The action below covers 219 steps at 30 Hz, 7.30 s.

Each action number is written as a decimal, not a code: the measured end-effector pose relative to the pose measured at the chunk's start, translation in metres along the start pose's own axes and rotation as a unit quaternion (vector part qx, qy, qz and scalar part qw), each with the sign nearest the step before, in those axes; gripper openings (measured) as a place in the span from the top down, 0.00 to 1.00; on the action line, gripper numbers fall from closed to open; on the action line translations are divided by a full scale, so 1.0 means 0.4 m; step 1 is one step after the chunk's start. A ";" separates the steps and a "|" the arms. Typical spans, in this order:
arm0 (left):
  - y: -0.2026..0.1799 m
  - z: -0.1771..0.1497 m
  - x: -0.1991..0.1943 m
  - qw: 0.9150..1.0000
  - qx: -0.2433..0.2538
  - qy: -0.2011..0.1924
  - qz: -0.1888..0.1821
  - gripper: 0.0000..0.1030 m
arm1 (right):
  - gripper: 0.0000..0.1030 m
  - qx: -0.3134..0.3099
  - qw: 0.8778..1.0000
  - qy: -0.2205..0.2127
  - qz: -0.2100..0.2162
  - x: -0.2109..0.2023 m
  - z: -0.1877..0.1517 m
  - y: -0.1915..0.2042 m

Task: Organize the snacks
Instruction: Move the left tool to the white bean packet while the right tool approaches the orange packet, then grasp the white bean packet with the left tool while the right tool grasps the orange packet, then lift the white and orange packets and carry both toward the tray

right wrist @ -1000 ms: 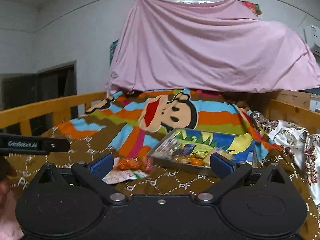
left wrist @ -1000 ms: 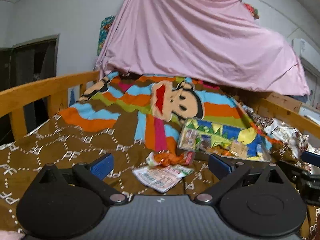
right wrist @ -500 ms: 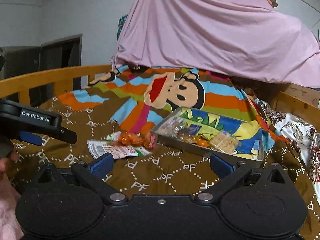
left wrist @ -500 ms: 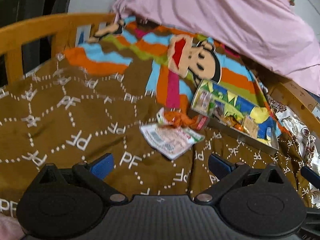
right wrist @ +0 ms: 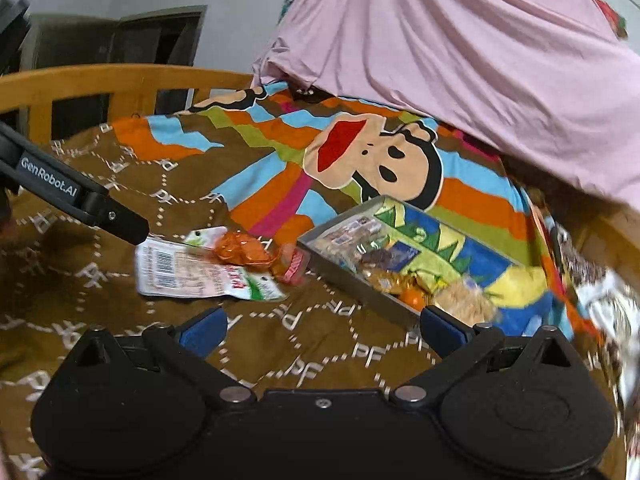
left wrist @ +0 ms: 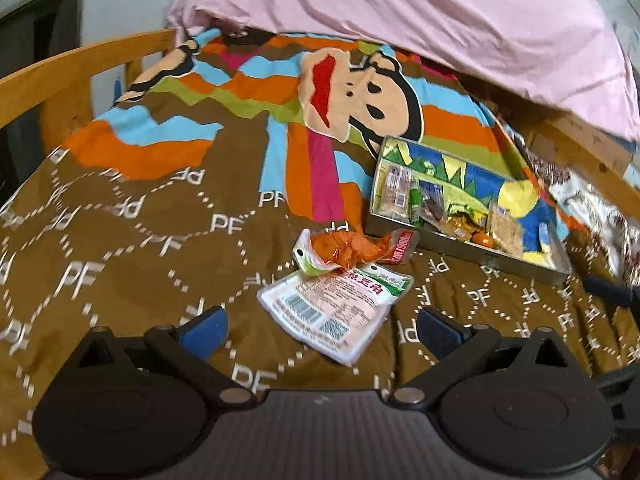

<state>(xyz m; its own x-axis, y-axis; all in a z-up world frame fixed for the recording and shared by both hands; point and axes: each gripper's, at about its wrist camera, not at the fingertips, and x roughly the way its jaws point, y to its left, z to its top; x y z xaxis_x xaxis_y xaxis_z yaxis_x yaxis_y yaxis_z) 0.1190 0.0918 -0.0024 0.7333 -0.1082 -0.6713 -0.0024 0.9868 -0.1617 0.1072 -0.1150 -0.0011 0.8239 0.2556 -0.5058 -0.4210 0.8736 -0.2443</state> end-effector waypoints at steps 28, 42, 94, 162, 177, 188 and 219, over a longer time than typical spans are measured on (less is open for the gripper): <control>-0.097 -0.021 0.283 0.961 0.268 0.072 0.005 0.01 | 0.01 -0.105 0.973 0.012 0.207 0.413 0.099 0.021; -0.073 -0.006 0.309 0.969 0.232 0.088 -0.013 0.00 | 0.14 -0.078 0.970 -0.001 0.230 0.502 0.079 0.047; -0.079 0.005 0.308 0.972 0.198 0.112 -0.060 0.00 | 0.02 -0.039 0.948 0.242 0.202 0.288 -0.076 -0.098; -0.114 -0.066 0.178 0.983 0.135 0.112 -0.046 0.41 | 0.35 0.095 0.977 0.180 0.062 0.155 -0.133 -0.005; -0.107 -0.062 0.210 0.982 0.145 0.117 -0.004 0.10 | 0.36 0.099 0.978 0.173 0.059 0.159 -0.134 -0.006; -0.076 -0.035 0.190 0.986 0.097 0.121 -0.058 0.42 | 0.42 0.115 0.980 0.154 0.053 0.146 -0.117 -0.015; -0.054 0.015 0.107 0.993 0.007 0.026 -0.114 0.44 | 0.42 0.149 0.988 0.037 0.025 0.066 -0.049 -0.059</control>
<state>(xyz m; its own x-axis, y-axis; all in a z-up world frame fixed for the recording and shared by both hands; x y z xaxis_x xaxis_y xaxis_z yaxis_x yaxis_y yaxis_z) 0.1547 0.0667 -0.0233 0.6783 -0.3343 -0.6543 0.1685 0.9375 -0.3044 0.1316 -0.1368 -0.0250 0.7706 0.2798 -0.5726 -0.3210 0.9466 0.0307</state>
